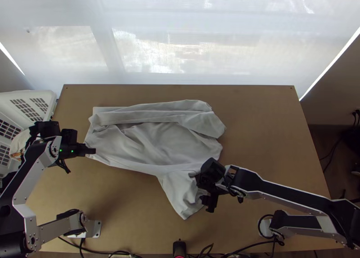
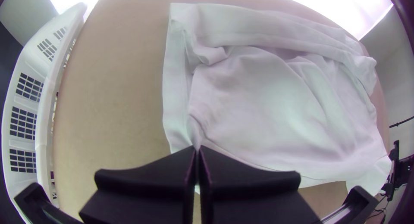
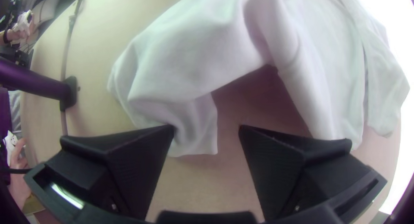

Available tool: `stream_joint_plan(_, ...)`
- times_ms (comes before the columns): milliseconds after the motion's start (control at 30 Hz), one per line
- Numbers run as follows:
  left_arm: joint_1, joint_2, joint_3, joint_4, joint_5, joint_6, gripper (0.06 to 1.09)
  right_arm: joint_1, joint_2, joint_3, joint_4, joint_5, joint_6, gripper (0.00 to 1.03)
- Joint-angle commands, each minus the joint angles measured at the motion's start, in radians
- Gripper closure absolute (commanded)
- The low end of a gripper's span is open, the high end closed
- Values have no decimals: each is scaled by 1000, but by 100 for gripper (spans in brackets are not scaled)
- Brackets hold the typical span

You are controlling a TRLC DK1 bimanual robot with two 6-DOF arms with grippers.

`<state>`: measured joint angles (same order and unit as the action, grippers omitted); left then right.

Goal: Fold the t-shirt

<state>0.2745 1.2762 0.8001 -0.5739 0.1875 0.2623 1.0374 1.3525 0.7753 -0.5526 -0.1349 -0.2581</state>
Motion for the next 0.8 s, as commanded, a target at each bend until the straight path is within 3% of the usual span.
stream_joint_plan(0,8,8,7,5,0,8,105,16,20,-16,20,-19,-13,54)
stream_joint_plan(233,8,11,11,6,1,8,105,10,22,-31,29,-28,-38,100)
stream_joint_plan(400,9,0,11,2,1,9,105,-39,-21,-42,10,-28,-43,100)
stream_joint_plan(767,6,-81,14,-27,3,5,105,-244,-193,18,-187,-45,-118,100)
